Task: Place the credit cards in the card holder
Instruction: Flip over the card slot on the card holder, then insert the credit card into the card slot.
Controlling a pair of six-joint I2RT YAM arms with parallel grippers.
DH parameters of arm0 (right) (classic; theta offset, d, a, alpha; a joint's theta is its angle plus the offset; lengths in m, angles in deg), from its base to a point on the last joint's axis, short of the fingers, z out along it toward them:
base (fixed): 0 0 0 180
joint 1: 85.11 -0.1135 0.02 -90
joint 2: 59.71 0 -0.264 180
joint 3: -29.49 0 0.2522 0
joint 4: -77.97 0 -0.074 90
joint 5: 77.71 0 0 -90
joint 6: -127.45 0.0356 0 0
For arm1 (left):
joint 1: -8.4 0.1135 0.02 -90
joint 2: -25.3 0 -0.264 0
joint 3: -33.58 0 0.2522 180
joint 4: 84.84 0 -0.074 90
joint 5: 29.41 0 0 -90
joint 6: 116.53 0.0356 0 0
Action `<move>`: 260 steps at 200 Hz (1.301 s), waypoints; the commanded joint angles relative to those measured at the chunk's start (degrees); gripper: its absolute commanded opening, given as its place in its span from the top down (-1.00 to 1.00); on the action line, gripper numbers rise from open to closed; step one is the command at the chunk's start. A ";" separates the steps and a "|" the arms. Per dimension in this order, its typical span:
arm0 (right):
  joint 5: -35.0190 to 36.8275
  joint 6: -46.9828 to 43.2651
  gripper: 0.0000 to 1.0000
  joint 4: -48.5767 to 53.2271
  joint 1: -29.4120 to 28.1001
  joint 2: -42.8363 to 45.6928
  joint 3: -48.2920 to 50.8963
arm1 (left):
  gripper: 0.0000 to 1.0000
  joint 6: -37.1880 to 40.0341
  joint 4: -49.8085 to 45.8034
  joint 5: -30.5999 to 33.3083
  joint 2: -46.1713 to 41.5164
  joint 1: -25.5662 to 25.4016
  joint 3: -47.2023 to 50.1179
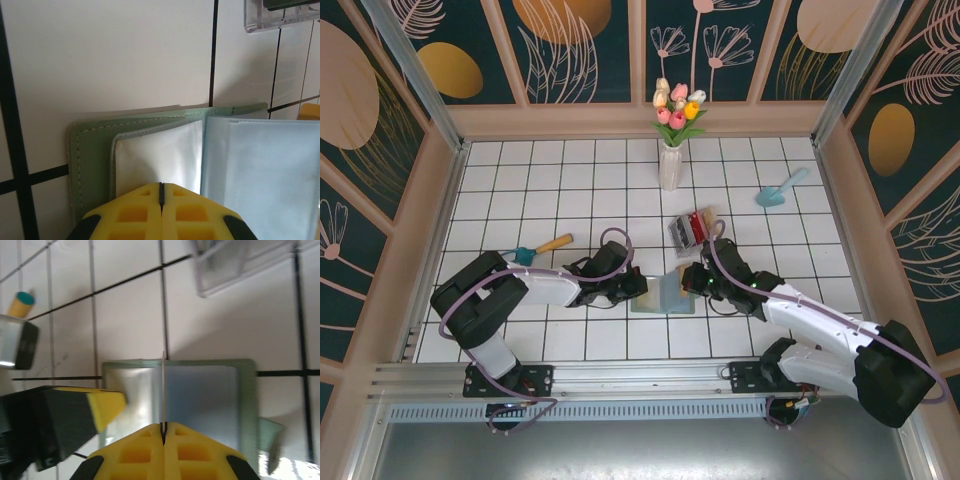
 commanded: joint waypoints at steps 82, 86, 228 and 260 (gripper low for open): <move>-0.78 6.86 0.98 -13.91 -3.57 -12.21 2.82 | 0.72 -0.09 -8.48 8.53 -6.73 -0.32 1.12; -0.77 6.78 0.99 -13.68 -3.53 -12.45 2.84 | 0.68 -0.28 -9.13 9.23 -7.37 -0.32 1.27; -0.27 8.65 0.99 -12.86 -3.58 -8.47 6.97 | 0.01 5.50 -10.82 7.55 -7.87 -0.38 -0.69; -2.54 9.20 1.00 -18.54 -3.53 -7.42 10.24 | 0.31 4.77 -10.65 7.09 -5.51 -0.33 -0.34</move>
